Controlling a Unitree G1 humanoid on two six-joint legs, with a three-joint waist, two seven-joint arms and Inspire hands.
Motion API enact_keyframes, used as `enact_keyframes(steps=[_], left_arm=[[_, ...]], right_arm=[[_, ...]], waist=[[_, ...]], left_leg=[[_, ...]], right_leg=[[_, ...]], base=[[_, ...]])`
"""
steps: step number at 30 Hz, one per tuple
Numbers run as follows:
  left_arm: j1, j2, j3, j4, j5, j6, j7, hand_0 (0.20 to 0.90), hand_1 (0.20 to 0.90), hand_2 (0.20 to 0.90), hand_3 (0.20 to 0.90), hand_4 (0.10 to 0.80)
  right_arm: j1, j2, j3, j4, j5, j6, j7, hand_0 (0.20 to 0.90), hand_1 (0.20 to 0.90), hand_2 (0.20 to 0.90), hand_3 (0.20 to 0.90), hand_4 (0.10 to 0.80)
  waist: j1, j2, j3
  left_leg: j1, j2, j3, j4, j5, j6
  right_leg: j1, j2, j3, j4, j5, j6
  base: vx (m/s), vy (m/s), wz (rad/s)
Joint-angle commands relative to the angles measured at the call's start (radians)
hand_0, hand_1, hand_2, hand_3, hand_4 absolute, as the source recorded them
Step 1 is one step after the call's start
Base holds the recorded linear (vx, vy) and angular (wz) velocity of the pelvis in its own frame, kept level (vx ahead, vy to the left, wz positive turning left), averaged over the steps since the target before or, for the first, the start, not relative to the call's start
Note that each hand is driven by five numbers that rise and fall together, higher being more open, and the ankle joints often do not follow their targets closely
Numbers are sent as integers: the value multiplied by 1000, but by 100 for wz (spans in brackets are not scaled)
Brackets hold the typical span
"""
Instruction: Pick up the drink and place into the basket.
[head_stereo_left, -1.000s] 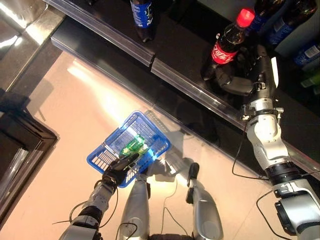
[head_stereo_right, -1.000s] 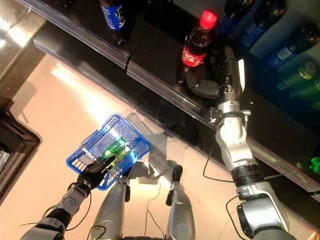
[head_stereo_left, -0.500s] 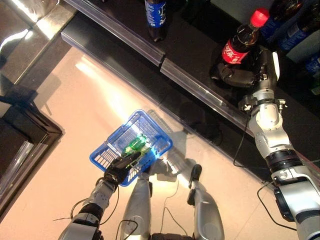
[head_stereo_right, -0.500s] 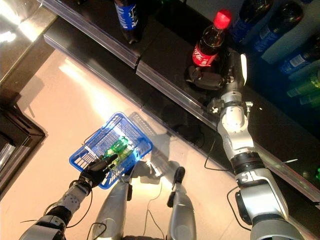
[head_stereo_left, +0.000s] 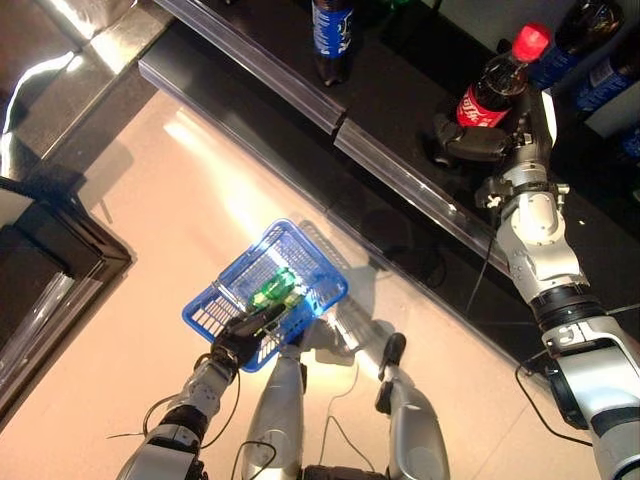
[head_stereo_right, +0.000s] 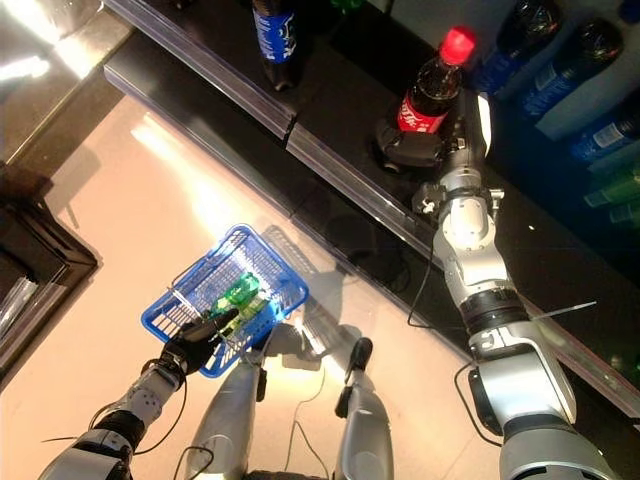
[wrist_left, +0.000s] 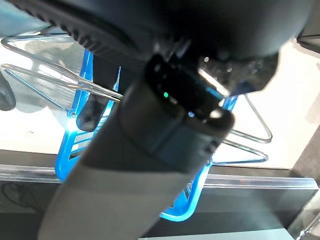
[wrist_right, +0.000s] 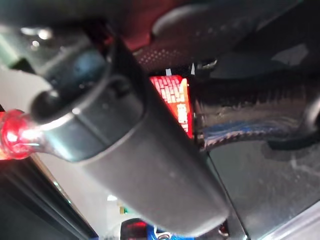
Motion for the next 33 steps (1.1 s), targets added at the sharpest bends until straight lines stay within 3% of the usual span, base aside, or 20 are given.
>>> enact_keyframes(steps=[1,33], left_arm=[[78,50,-59,-86,24,-25,-103,300,300,300,200,100],[105,32,-57,-97,8,-49,-116,300,300,300,200,100]], right_arm=[[-158,-82,26,-35,-23,-74,-8,300,300,300,200,100],[-112,-101,29,-139,-178,-70,-79,300,300,300,200,100]], waist=[[22,20,-76],[9,34,-92]], left_leg=[[29,-41,5,58,-97,43],[87,-40,33,-16,-75,42]], right_leg=[[-13,-69,-7,74,-27,50],[28,-71,-22,38,-22,50]], base=[[14,6,4],[0,0,0]])
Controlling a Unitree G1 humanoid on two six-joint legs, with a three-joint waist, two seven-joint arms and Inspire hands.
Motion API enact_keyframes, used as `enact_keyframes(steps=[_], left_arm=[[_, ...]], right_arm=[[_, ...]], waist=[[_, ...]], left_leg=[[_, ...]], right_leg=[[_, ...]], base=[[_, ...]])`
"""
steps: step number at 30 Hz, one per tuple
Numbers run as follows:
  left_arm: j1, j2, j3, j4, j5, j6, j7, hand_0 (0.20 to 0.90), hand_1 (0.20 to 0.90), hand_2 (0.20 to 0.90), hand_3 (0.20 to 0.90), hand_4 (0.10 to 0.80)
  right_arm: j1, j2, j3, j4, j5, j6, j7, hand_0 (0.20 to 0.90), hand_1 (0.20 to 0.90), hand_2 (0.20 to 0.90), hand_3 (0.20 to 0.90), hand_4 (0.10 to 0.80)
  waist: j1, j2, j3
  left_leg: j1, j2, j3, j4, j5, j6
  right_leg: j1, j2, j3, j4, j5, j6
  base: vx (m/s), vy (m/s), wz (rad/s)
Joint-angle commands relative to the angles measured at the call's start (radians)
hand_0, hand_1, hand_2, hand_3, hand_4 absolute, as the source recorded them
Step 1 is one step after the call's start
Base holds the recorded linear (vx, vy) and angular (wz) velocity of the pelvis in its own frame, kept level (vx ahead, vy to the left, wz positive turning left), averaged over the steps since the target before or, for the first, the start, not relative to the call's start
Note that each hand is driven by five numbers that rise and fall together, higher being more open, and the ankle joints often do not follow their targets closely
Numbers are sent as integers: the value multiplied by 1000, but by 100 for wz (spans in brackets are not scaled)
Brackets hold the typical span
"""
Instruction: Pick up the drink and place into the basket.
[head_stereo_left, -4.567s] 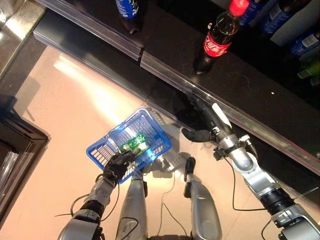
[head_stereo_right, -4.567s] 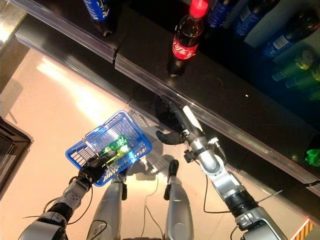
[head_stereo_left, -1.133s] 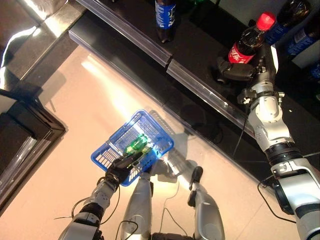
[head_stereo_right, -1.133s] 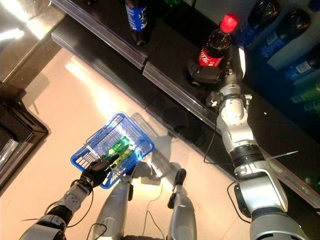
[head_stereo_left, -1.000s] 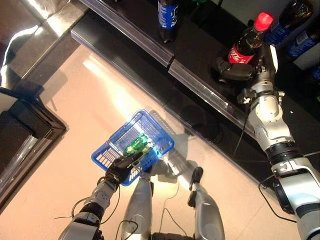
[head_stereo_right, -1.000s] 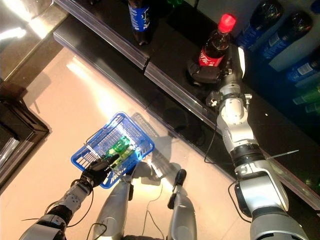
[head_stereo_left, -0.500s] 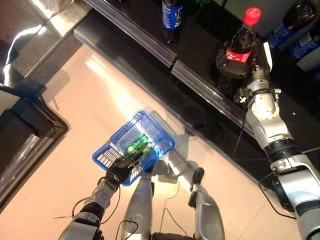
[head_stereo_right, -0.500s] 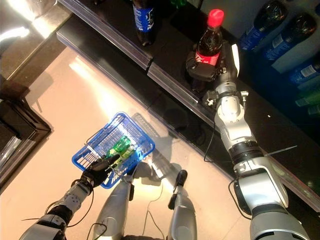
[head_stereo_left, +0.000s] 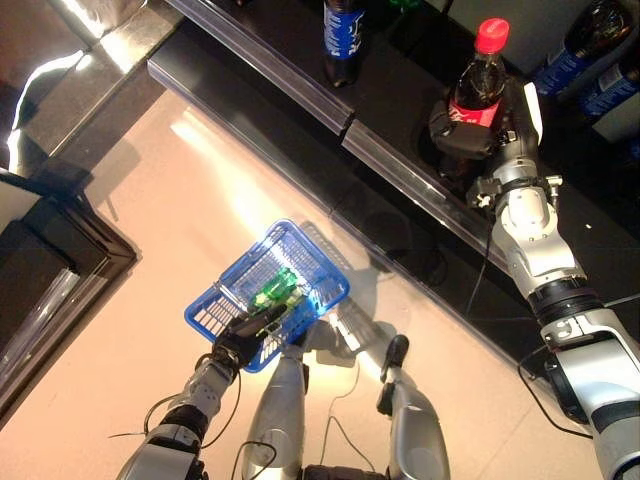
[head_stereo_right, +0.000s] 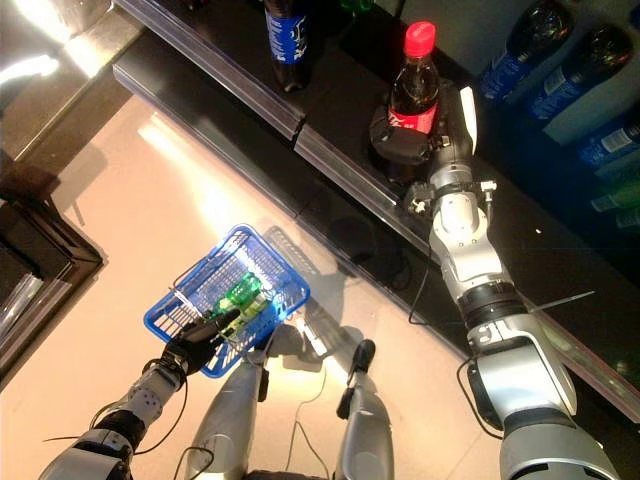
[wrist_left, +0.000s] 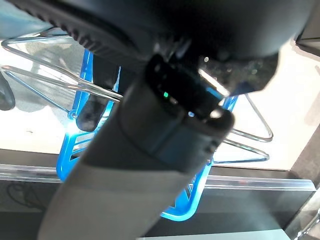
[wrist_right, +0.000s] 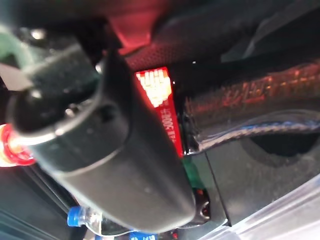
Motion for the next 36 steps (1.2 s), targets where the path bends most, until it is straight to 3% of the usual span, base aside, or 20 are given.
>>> enact_keyframes(steps=[1,15,22,36], left_arm=[[103,33,-49,-100,9,-54,-111,300,300,300,200,100],[181,-3,-2,-159,37,-57,-112,300,300,300,200,100],[213,-13,20,-209,25,-51,-111,300,300,300,200,100],[243,-6,41,-376,-22,-49,-159,300,300,300,200,100]], right_arm=[[-78,-105,-17,-161,-53,-92,-59,300,300,300,200,100],[127,-116,-68,-309,-99,-64,-24,300,300,300,200,100],[249,-88,-92,-400,-104,-62,15,300,300,300,200,100],[329,-20,-78,-529,-85,-49,43,300,300,300,200,100]], waist=[[9,32,-100],[20,-1,-277],[28,-14,-366],[66,-34,-402]], left_leg=[[81,-23,34,-10,-79,30],[292,9,69,-261,-11,8],[353,17,70,-293,-8,3],[414,37,53,-293,-26,-8]], right_leg=[[22,-52,-26,42,-29,41],[212,-20,-79,-111,-9,57],[288,-7,-104,-145,-15,57],[388,1,-139,-164,-40,56]], base=[[0,0,0],[60,-13,5],[72,-23,8],[27,-32,1]])
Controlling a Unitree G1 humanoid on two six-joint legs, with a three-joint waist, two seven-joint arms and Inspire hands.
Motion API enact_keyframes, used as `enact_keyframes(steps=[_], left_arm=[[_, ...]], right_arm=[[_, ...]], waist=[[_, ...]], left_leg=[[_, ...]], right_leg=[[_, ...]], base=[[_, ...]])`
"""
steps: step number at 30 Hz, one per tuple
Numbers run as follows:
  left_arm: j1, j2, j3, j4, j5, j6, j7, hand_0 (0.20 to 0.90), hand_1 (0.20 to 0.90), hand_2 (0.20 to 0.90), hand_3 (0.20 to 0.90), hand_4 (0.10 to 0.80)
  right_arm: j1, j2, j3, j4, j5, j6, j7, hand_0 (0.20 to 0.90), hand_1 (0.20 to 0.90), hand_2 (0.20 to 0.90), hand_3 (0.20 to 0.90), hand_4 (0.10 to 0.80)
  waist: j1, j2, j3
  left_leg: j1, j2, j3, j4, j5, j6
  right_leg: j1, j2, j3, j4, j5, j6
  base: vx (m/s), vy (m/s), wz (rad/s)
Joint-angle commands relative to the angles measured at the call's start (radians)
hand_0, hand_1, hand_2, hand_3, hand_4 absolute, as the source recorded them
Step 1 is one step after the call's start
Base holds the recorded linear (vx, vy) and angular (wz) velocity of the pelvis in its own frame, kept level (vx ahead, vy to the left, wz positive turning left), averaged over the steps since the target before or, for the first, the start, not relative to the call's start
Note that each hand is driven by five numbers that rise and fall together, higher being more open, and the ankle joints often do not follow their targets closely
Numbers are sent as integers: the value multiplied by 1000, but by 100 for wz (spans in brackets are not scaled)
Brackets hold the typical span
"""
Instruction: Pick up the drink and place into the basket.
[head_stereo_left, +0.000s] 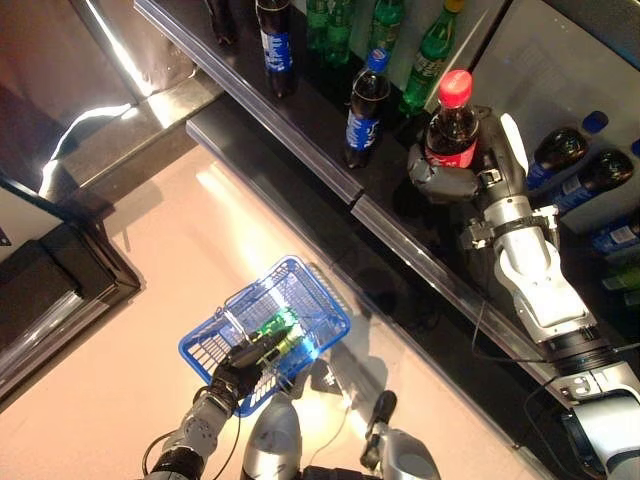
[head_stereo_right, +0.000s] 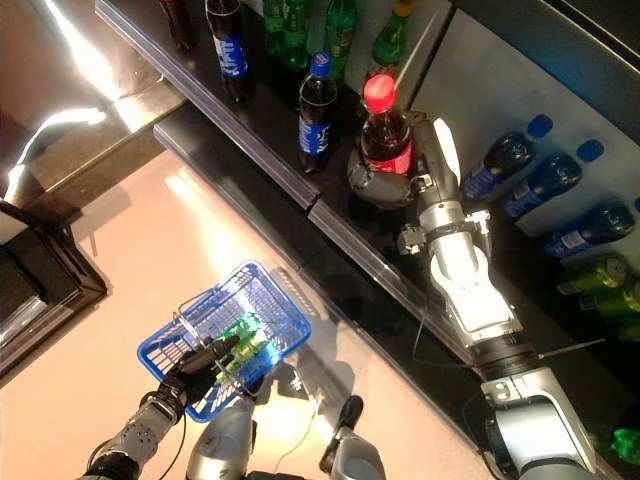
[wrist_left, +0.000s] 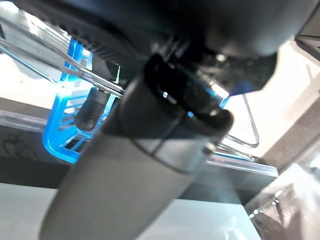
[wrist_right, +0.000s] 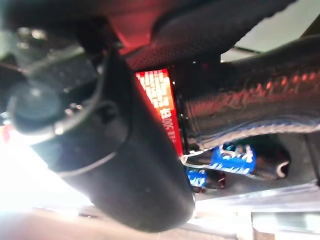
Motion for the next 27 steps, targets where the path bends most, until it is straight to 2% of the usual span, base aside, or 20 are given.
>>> enact_keyframes(steps=[1,14,24,27], left_arm=[[10,26,-48,-149,-67,-88,-168,300,300,300,200,100],[23,64,-106,-480,-114,-78,-162,300,300,300,200,100],[-3,95,-129,-671,-167,-90,-165,300,300,300,200,100],[-9,101,-134,-719,-172,-85,-167,300,300,300,200,100]], right_arm=[[36,24,-4,-82,28,-116,-15,300,300,300,200,100],[57,54,46,-183,61,-128,10,300,300,300,200,100],[65,87,134,-239,97,-189,102,300,300,300,200,100],[57,92,162,-250,95,-182,120,300,300,300,200,100]], waist=[[17,-4,-373],[67,-33,-363],[98,-54,-368],[107,-56,-371]], left_leg=[[25,15,24,-5,-86,-5],[16,13,-16,-5,-81,-8],[-1,9,-41,-5,-76,-6],[-5,7,-49,-5,-73,-8]], right_leg=[[16,-28,-34,18,-59,53],[50,-19,-66,-1,-57,58],[55,-12,-77,-2,-64,61],[57,-10,-83,-2,-66,59]], base=[[9,-31,1],[-9,-35,11],[-2,-24,5],[8,-7,5]])
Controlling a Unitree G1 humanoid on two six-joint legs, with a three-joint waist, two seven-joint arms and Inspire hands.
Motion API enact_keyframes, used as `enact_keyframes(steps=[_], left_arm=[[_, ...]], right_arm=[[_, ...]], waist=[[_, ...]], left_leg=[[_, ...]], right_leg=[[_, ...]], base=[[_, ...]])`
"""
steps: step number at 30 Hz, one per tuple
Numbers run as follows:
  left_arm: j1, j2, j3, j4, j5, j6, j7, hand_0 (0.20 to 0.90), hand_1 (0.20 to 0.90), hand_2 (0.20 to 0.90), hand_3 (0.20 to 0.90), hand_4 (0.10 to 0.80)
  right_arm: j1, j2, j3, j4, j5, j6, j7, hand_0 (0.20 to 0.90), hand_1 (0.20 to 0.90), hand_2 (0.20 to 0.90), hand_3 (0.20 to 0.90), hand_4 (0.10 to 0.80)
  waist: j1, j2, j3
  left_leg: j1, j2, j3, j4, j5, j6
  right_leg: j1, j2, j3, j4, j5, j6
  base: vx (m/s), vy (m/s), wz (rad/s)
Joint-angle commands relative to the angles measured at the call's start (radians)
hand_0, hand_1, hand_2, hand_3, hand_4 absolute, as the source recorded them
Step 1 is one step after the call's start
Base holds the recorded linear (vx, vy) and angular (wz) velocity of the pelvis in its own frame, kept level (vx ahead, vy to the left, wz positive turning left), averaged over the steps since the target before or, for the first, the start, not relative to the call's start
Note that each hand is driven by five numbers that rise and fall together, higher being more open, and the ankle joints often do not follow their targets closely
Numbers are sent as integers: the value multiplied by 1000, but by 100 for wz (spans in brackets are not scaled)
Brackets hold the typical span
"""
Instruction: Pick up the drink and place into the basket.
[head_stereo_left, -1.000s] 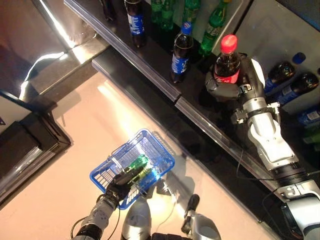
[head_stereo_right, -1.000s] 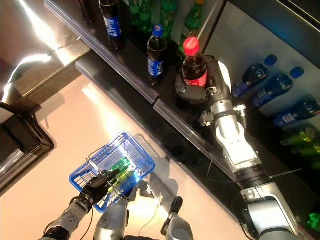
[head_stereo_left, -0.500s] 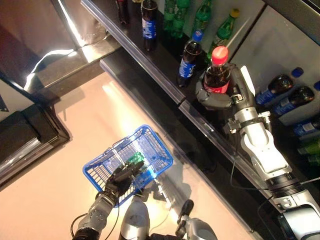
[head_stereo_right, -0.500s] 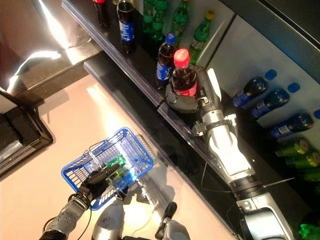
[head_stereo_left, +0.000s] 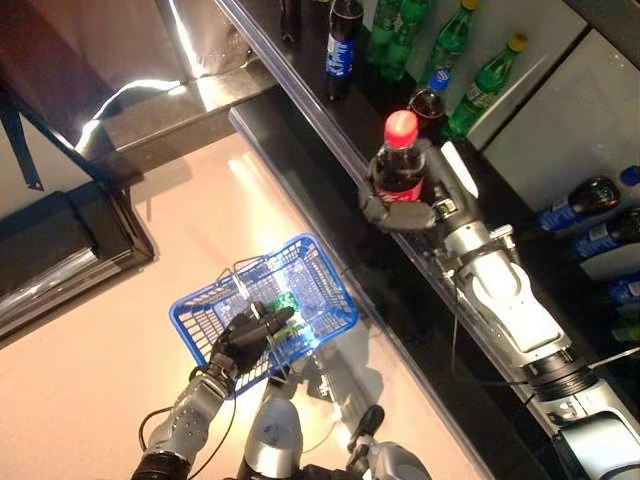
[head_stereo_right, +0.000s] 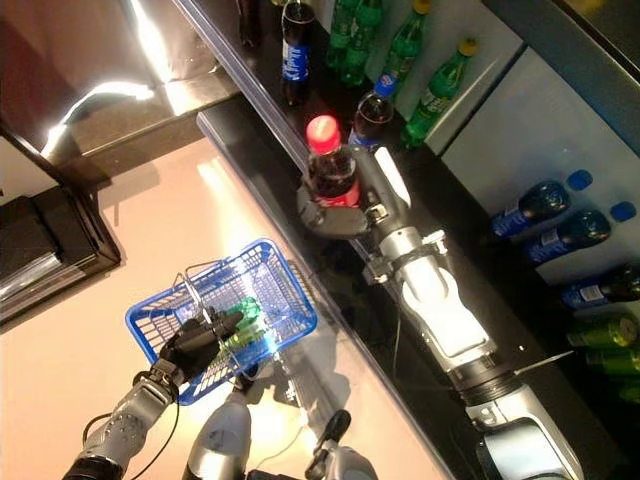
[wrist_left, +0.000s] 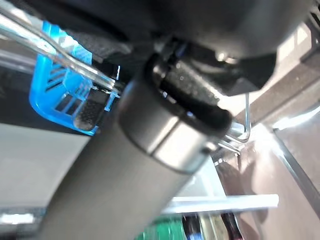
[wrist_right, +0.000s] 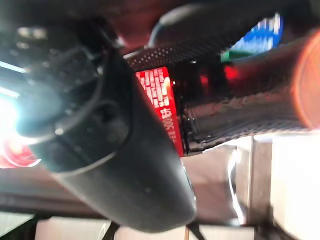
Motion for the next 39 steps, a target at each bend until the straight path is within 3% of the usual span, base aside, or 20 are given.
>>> enact_keyframes(steps=[1,19,39], left_arm=[[-87,19,-85,-315,-120,-125,-172,300,300,300,200,100],[-106,65,-96,-543,-170,-103,-223,300,300,300,200,100],[-125,63,-126,-701,-191,-18,-315,300,300,300,200,100]], right_arm=[[-26,31,57,-110,52,-187,2,300,300,300,200,100],[-56,106,204,-74,91,-135,74,300,300,300,200,100],[-75,166,325,27,59,-90,120,300,300,300,200,100]], waist=[[-4,-21,-351],[58,-23,-358],[106,-24,-367]], left_leg=[[24,-10,13,-5,-91,14],[-1,-23,-43,-5,-71,6],[-15,-35,-98,-5,-60,-2]], right_leg=[[40,-34,-27,-2,-30,60],[53,-38,-61,-2,-38,56],[61,-41,-91,-2,-42,52]], base=[[16,-3,15],[17,-9,8],[16,-4,5]])
